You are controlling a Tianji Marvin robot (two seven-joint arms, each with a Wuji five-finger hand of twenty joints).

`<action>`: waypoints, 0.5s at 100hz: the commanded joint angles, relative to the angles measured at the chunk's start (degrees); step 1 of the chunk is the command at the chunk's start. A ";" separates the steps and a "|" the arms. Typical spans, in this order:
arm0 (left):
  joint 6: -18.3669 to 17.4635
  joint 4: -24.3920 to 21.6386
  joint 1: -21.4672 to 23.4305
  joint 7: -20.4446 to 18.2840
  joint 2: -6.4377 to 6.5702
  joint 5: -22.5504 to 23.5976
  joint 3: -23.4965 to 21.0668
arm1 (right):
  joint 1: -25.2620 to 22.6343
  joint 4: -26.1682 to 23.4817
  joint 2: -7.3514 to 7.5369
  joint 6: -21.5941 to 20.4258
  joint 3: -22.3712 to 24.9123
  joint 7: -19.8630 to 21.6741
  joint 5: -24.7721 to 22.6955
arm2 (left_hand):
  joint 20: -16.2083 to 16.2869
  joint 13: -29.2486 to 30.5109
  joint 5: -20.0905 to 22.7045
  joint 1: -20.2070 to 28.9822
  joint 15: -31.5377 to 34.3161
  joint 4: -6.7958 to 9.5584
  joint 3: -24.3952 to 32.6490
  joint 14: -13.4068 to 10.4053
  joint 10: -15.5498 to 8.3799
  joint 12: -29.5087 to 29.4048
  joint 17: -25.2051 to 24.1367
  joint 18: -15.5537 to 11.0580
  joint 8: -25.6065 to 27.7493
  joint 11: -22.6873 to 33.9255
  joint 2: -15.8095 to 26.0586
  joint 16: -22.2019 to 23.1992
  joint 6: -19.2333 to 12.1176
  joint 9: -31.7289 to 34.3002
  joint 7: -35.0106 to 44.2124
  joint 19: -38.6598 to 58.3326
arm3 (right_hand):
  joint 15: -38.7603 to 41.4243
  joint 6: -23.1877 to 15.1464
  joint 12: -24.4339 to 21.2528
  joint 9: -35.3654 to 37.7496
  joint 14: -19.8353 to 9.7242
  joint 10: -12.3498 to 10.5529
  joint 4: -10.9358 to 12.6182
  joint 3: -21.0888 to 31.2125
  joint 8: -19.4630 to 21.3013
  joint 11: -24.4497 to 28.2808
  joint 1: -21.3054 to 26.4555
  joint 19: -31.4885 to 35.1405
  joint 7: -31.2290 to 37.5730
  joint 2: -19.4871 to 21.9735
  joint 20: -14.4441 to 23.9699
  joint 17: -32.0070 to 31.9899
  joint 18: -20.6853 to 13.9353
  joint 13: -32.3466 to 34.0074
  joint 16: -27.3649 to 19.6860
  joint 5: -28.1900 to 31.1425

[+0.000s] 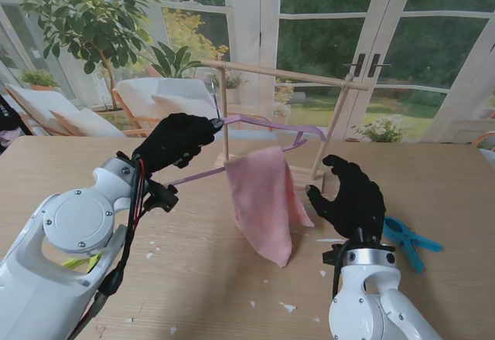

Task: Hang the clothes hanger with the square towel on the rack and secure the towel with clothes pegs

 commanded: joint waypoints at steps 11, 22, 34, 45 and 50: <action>-1.42 1.46 -0.24 -1.59 0.28 1.87 2.45 | -0.67 -2.05 -0.48 -3.43 -0.01 -1.42 -2.30 | 3.38 1.38 4.31 0.15 6.33 1.58 4.22 -0.16 -2.50 1.15 0.77 1.31 2.58 0.98 0.97 1.83 2.32 2.10 2.70 17.35 | -5.95 -1.85 -1.74 -4.09 -2.47 -1.52 1.75 0.40 -1.67 -3.52 -0.51 -9.21 -2.53 -0.46 26.40 -3.66 -0.05 -5.44 -3.24 -2.45; -2.17 2.27 -0.49 -1.91 0.41 2.85 4.07 | 0.28 -2.20 -0.13 -5.44 -0.21 -1.47 -4.00 | 3.36 1.38 4.31 0.00 6.34 1.57 4.29 -0.20 -2.49 1.16 0.77 1.27 2.61 1.00 0.93 1.82 2.31 2.15 2.69 17.35 | -9.73 -2.13 -2.96 -7.94 -4.03 -2.51 1.66 1.07 -2.41 -6.20 -0.25 -16.44 -4.35 -0.72 24.27 -5.83 -1.56 -9.14 -5.94 -4.35; -3.56 2.98 -0.57 -2.45 0.59 3.28 5.37 | 1.93 -2.11 0.50 -6.51 -0.69 0.41 -5.86 | 3.35 1.38 4.40 -0.17 6.35 1.56 4.42 -0.25 -2.52 1.16 0.77 1.26 2.65 1.00 0.80 1.81 2.20 2.16 2.74 17.35 | -13.50 -1.87 -4.36 -12.20 -6.05 -3.22 1.55 1.06 -2.92 -9.03 -0.48 -25.09 -6.47 -0.92 21.00 -8.28 -4.23 -12.86 -9.50 -7.35; -5.33 3.60 -0.57 -3.20 0.84 3.55 6.18 | 3.99 -1.41 1.04 -6.16 -1.60 2.67 -7.54 | 3.34 1.39 4.47 -0.30 6.36 1.57 4.64 -0.31 -2.59 1.16 0.78 1.23 2.66 1.02 0.67 1.80 2.16 2.21 2.75 17.35 | -15.05 -0.74 -5.15 -14.56 -6.62 -3.06 1.41 0.68 -3.04 -10.47 -1.17 -29.42 -7.80 -1.36 19.26 -9.29 -5.66 -14.57 -10.88 -8.85; -6.11 3.85 -0.59 -3.63 0.96 3.53 6.40 | 4.62 -1.30 1.32 -6.21 -1.84 4.52 -7.65 | 3.32 1.39 4.55 -0.45 6.37 1.56 4.76 -0.35 -2.64 1.16 0.80 1.18 2.66 1.03 0.67 1.79 2.09 2.25 2.77 17.35 | -15.49 -0.12 -5.40 -14.96 -6.61 -2.84 1.30 0.22 -3.17 -10.94 -1.54 -30.60 -8.41 -1.23 18.86 -9.39 -5.94 -14.96 -11.19 -9.29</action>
